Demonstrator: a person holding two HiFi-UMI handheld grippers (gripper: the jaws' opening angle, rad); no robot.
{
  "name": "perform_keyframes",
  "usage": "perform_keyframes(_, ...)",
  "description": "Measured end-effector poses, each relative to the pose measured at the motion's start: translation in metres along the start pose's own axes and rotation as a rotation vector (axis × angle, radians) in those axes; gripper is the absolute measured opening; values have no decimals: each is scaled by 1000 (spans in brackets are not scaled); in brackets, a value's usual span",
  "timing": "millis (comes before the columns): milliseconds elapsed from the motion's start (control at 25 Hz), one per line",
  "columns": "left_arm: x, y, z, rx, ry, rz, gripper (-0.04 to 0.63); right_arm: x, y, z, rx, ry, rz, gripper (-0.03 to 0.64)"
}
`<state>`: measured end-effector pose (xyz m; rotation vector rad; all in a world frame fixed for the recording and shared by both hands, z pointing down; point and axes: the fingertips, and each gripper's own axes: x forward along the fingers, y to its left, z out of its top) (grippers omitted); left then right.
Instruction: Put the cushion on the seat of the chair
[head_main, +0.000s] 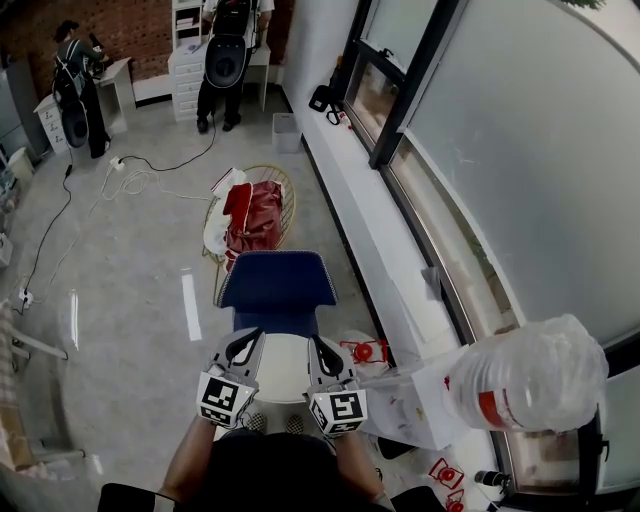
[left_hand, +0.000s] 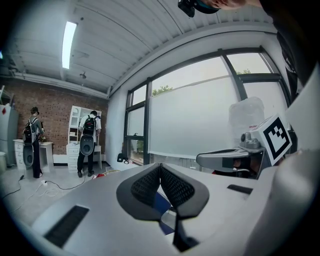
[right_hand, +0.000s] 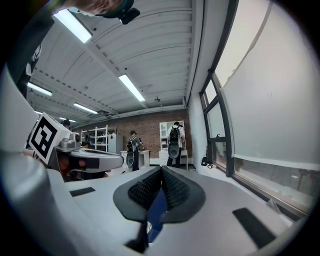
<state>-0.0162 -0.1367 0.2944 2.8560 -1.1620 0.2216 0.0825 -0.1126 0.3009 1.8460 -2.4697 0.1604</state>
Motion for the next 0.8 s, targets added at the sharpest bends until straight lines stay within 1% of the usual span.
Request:
perform_keyframes(600, 3, -15, -2, 6, 10, -25, 20, -9, -6, -3, 14, 4, -11, 29)
perform_keyframes(800, 1, -17, -4, 7, 10, -23, 20, -13, -6, -3, 14, 5, -12, 29)
